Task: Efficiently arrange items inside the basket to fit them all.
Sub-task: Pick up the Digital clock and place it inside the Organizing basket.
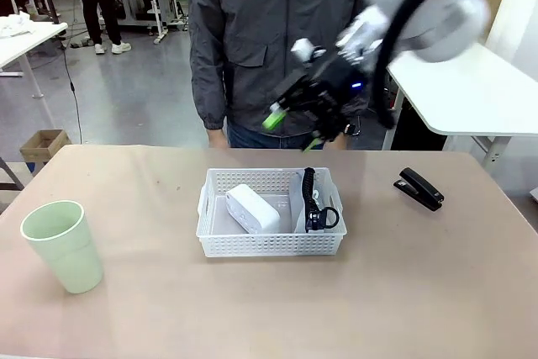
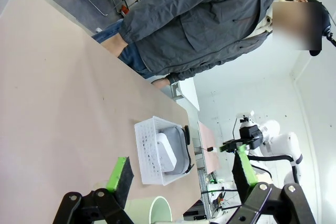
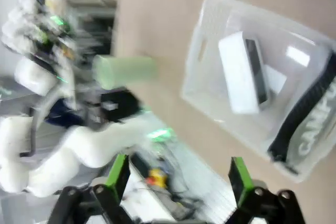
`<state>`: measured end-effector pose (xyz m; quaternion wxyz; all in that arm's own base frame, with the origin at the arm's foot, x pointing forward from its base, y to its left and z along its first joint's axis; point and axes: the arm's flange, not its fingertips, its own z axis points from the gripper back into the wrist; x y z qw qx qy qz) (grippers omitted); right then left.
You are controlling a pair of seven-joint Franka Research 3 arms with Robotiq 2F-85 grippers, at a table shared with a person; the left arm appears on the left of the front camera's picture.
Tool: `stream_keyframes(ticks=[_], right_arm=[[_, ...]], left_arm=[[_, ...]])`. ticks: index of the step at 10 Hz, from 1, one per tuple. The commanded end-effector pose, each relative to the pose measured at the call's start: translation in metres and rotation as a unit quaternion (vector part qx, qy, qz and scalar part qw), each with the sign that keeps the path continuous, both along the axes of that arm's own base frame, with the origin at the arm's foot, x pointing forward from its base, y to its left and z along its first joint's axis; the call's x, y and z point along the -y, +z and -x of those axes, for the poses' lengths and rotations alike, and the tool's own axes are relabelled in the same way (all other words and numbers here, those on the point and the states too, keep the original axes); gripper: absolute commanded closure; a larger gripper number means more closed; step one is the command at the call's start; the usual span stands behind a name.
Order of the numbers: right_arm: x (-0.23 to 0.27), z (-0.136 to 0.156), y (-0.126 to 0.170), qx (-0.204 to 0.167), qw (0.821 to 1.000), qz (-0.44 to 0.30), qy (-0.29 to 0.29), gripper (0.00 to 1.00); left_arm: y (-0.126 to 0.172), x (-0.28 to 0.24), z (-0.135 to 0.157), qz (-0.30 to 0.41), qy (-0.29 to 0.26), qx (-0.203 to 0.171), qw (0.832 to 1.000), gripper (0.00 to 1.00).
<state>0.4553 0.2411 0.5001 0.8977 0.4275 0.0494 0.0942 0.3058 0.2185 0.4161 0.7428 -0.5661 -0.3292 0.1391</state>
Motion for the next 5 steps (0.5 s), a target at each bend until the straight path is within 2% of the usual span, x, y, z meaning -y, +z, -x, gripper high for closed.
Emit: stream_keyframes(ticks=[1,2,3,5], right_arm=[[0.07,0.035,-0.013,-0.068,0.976,-0.17,-0.115,0.0],[0.104,0.046,-0.016,-0.114,0.957,-0.218,-0.157,0.0],[0.141,0.061,-0.022,-0.112,0.935,-0.273,-0.196,0.0],[0.21,0.104,-0.047,-0.106,0.889,-0.336,-0.292,0.0]], left_arm=[[0.002,0.0,0.001,0.001,-0.004,0.004,1.0,0.0],[0.002,0.0,0.001,0.001,-0.004,0.004,1.0,0.0],[0.002,0.0,0.001,0.001,-0.004,0.004,1.0,0.0],[0.002,0.0,0.001,0.001,-0.004,0.004,1.0,0.0]])
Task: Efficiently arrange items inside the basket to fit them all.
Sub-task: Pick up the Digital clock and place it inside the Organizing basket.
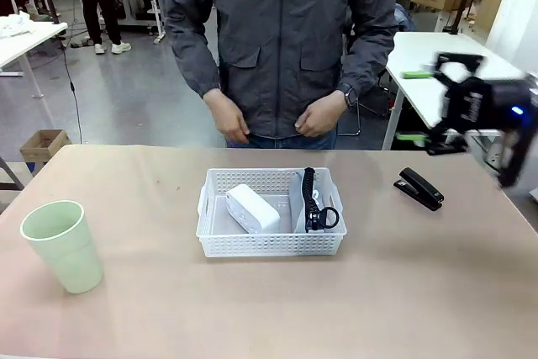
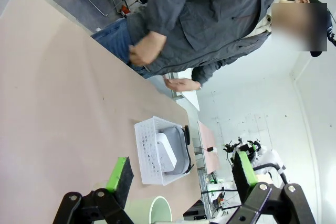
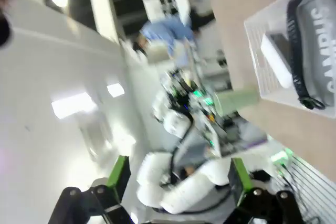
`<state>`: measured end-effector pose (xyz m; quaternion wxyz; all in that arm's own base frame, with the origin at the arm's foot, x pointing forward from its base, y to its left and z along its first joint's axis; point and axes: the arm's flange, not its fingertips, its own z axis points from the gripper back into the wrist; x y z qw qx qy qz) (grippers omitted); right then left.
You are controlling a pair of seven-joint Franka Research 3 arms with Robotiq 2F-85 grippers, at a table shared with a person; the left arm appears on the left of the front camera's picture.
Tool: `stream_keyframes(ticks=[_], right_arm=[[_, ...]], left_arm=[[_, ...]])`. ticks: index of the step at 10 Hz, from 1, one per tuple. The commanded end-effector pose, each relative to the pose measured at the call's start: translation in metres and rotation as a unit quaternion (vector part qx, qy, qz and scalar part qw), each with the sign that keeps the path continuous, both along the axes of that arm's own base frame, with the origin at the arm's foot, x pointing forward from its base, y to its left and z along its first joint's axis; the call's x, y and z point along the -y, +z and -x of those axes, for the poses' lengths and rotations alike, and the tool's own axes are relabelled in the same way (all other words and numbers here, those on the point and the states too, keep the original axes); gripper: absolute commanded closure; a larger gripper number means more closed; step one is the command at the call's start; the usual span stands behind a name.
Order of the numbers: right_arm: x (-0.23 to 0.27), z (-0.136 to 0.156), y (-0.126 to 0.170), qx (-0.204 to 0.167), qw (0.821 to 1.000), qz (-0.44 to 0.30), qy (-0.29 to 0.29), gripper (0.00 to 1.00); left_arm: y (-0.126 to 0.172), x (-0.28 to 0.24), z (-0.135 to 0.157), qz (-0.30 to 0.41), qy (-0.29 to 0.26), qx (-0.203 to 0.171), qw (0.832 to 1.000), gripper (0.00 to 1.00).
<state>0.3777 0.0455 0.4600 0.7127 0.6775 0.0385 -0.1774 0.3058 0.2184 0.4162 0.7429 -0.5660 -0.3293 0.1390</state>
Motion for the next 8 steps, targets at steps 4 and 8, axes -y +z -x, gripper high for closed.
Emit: stream_keyframes(ticks=[4,8], right_arm=[[0.076,0.106,-0.074,0.031,0.983,0.017,-0.182,0.0],[0.118,0.022,-0.028,0.015,0.985,-0.028,-0.171,0.0]], left_arm=[[0.002,0.0,0.001,0.001,-0.004,0.004,1.0,0.0],[0.002,0.0,0.001,0.001,-0.004,0.004,1.0,0.0]])
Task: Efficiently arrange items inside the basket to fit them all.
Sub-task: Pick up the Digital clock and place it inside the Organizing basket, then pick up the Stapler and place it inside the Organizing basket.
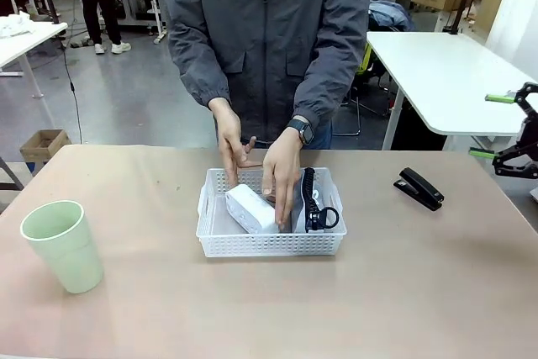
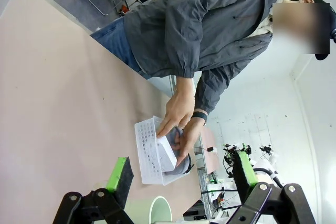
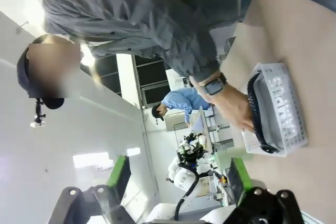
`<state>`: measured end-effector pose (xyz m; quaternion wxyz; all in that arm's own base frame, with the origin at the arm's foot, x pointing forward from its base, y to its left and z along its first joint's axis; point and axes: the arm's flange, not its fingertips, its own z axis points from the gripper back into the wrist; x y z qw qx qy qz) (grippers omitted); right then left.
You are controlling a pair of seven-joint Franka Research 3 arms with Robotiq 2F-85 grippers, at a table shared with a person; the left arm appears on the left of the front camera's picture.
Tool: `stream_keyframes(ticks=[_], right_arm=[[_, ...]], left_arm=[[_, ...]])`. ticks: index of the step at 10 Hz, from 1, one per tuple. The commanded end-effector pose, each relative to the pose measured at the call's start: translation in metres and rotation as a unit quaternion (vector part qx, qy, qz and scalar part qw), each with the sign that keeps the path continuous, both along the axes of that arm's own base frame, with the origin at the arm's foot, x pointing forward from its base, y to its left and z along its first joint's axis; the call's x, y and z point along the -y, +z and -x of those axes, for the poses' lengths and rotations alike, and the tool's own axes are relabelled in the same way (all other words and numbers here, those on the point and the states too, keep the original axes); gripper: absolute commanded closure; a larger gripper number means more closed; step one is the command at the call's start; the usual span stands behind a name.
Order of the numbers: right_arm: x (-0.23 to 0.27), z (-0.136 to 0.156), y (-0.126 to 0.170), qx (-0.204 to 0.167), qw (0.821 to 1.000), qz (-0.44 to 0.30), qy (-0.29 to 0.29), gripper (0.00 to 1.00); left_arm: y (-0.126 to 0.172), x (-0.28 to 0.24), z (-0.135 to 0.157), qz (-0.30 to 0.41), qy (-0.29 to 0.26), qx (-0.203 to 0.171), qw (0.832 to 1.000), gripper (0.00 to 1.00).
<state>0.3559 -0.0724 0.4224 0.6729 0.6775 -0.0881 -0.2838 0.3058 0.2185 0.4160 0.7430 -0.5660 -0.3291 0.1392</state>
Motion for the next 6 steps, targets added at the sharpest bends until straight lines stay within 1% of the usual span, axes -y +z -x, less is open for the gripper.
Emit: stream_keyframes(ticks=[1,6], right_arm=[[-0.0003,0.0004,0.0092,0.003,1.0,-0.027,-0.002,0.0],[-0.0003,0.0004,0.0092,0.003,1.0,-0.027,-0.002,0.0]], left_arm=[[0.0025,-0.0003,0.0011,0.001,-0.004,0.004,1.0,0.0],[0.0025,-0.0003,0.0011,0.001,-0.004,0.004,1.0,0.0]])
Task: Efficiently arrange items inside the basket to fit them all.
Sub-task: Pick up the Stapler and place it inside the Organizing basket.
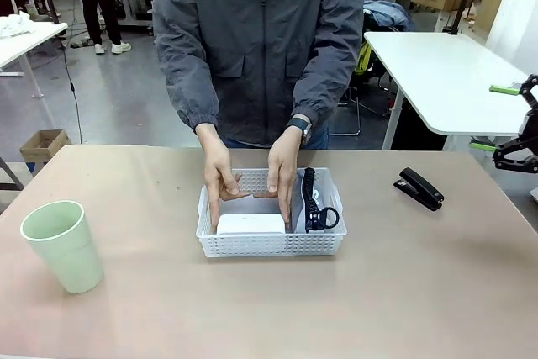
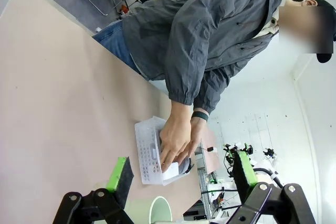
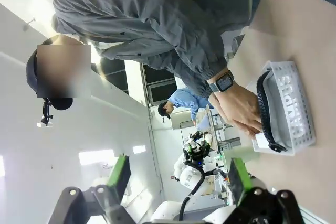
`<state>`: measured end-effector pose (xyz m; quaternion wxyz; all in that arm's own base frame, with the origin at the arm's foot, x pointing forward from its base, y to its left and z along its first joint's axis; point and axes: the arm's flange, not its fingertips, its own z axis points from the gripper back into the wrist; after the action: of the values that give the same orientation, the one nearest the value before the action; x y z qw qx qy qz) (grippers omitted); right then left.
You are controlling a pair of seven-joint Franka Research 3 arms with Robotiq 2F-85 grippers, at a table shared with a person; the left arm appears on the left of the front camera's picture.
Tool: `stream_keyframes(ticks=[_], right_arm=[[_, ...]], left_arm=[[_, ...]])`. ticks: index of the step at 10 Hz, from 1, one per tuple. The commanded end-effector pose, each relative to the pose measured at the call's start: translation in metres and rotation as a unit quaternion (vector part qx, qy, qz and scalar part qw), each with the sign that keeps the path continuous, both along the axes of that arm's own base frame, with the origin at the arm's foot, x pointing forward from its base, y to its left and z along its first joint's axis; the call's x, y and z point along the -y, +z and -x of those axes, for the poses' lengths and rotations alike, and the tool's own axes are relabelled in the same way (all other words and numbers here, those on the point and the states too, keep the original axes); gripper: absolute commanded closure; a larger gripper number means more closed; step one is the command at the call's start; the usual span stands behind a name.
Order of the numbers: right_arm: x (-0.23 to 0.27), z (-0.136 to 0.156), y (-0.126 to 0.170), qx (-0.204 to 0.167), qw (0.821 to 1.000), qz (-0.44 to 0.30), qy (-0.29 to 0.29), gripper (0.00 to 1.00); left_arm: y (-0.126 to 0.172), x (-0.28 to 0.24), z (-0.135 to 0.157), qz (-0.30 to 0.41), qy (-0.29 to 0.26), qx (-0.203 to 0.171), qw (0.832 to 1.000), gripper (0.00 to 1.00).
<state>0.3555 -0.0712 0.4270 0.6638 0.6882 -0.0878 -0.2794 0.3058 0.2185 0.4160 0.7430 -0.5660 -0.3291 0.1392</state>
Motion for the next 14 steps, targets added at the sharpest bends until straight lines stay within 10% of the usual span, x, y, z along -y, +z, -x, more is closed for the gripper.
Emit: stream_keyframes(ticks=[1,14], right_arm=[[0.001,0.0,0.005,-0.004,1.0,-0.014,-0.004,0.0],[-0.011,-0.008,0.006,0.007,0.997,0.07,-0.031,0.0]], left_arm=[[0.003,0.0,0.001,0.001,-0.004,0.004,1.0,0.0],[0.003,0.0,0.001,0.001,-0.004,0.004,1.0,0.0]])
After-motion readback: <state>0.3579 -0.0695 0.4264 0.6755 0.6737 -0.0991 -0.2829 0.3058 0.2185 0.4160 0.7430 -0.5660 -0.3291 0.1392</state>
